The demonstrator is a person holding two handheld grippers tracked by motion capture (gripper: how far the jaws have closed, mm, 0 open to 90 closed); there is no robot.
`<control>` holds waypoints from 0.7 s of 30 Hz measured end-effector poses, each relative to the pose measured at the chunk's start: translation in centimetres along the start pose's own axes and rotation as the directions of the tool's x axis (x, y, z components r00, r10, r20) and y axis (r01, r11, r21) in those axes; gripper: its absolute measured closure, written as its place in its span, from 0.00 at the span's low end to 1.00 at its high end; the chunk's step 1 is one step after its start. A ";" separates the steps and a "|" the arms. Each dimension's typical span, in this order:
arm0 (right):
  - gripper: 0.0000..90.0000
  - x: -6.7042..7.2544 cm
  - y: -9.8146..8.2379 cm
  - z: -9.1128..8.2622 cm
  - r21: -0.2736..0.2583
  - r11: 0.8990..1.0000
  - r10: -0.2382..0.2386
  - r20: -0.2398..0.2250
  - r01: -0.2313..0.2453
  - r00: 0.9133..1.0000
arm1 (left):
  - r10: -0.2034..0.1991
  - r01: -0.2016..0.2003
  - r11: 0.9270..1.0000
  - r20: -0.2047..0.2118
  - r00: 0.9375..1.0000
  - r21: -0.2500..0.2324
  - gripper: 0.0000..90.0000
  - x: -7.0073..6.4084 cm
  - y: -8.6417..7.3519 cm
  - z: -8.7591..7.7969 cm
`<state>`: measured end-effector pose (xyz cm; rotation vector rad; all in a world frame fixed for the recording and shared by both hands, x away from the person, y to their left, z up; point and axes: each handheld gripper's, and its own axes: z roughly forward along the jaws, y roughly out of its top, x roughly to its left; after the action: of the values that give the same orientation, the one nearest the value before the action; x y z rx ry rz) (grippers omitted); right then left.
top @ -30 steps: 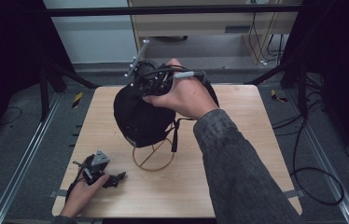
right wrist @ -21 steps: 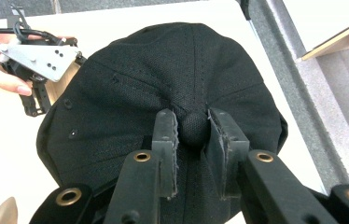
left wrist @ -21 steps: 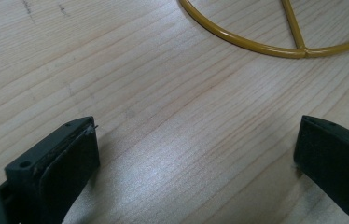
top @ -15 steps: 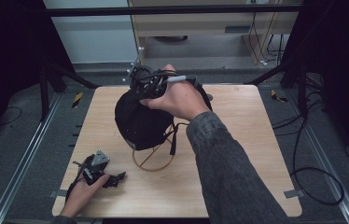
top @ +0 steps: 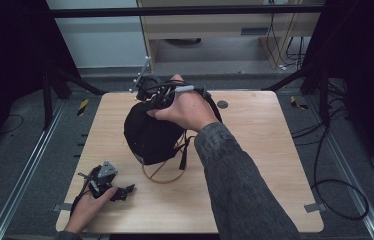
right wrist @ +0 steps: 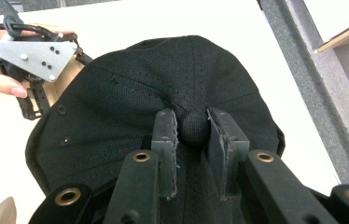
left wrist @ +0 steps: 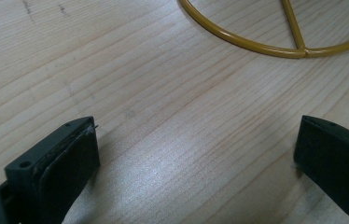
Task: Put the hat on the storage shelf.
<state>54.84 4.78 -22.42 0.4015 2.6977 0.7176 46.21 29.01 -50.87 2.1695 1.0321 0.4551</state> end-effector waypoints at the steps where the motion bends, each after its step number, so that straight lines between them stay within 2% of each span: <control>1: 0.82 0.0 0.0 0.1 0.000 1.000 0.000 -0.003 0.000 1.000 | 0.000 0.000 1.000 0.000 1.000 0.000 0.00 0.0 0.0 0.0; 21: 0.80 0.3 0.0 0.8 0.004 1.000 0.004 -0.009 -0.004 1.000 | 0.000 0.000 1.000 0.000 1.000 0.000 0.00 0.0 0.0 0.0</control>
<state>54.85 5.19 -23.12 0.4060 2.7079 0.7169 46.22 29.01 -50.87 2.1696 1.0320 0.4546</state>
